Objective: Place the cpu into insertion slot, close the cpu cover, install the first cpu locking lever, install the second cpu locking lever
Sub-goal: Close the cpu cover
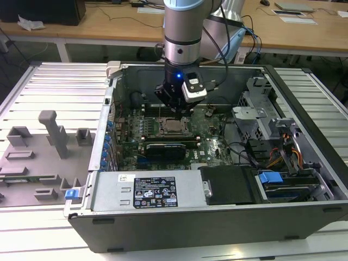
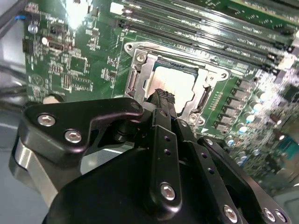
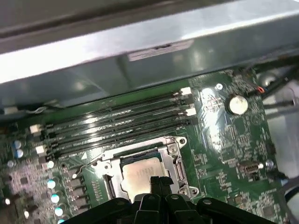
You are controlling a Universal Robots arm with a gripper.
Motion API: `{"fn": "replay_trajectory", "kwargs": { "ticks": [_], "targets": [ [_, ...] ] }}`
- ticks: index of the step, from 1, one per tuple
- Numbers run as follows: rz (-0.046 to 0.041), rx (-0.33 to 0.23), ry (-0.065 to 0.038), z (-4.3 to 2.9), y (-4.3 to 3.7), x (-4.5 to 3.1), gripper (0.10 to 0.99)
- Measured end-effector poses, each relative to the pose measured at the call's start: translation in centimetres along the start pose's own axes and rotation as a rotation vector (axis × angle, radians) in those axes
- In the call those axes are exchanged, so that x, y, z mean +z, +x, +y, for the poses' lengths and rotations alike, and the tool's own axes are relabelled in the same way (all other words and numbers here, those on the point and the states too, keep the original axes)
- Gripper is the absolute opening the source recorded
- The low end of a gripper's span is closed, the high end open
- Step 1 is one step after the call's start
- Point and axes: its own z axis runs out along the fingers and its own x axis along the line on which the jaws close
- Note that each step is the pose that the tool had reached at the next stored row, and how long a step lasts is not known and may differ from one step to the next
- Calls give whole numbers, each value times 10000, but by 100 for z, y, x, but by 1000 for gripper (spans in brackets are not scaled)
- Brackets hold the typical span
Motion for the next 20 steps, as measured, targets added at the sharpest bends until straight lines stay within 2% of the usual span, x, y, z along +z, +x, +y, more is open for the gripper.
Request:
{"fn": "replay_trajectory", "kwargs": {
  "ticks": [4, 8, 12, 16, 20],
  "targets": [
    [1, -790, -34, 0, 0, 0, 106],
    [0, -2079, -69, 0, 0, 1, 106],
    [-9, -2860, -18, 0, 0, 1, 106],
    [-9, -2952, -3, 0, 0, -4, 106],
    [-11, -2948, 4, 0, -3, -58, 106]
  ]
}}
